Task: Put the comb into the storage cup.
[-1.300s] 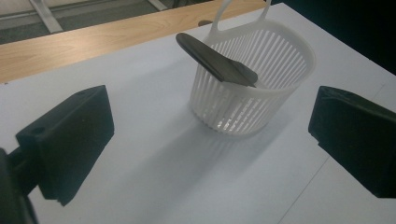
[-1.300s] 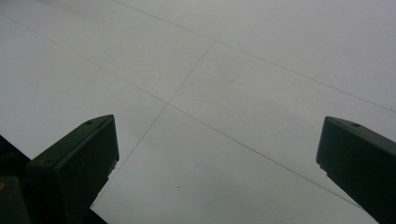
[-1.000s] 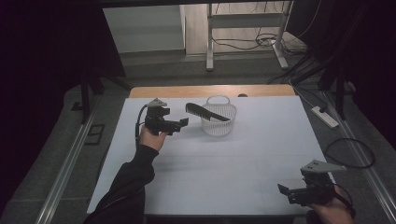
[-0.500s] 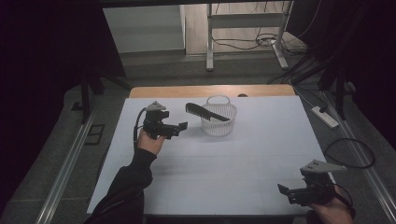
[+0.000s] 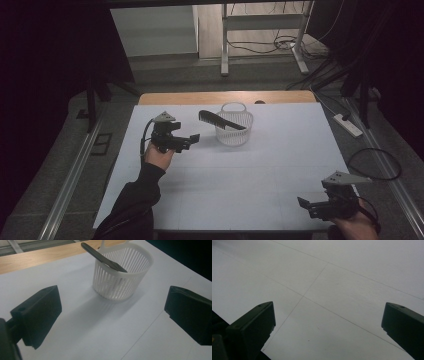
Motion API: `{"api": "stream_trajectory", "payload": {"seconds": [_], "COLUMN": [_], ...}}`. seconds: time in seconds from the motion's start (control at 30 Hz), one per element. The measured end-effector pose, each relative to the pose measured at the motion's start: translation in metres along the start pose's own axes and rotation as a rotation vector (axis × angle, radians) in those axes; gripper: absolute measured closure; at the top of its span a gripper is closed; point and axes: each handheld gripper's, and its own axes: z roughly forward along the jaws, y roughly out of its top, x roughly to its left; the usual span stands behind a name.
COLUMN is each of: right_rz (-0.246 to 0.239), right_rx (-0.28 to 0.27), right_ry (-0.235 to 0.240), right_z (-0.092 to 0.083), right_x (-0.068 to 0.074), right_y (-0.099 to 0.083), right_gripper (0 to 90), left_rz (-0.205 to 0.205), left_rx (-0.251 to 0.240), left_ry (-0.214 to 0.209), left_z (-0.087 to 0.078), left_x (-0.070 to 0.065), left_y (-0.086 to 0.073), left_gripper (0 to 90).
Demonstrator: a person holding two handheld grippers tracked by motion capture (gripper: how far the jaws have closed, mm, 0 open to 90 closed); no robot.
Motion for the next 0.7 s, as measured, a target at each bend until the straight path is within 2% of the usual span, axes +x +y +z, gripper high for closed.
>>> {"api": "stream_trajectory", "payload": {"seconds": [0.23, 0.33, 0.7], "right_rz": [-0.001, -0.003, -0.006], "right_rx": [0.001, 0.001, 0.0], "right_ry": [0.001, 0.001, 0.003], "right_z": [0.0, 0.0, 0.0], "right_x": [0.0, 0.0, 0.0], "right_y": [0.0, 0.0, 0.0], "right_gripper": [0.0, 0.0, 0.0], "left_rz": [0.021, 0.014, 0.019], "left_rx": [0.012, 0.007, 0.018], "left_ry": [0.014, -0.001, -0.01], "left_z": [-0.004, -0.005, -0.009], "left_x": [-0.004, -0.005, -0.012], "left_y": [-0.003, -0.005, -0.013], "left_gripper": [1.8, 1.8, 1.6]}}
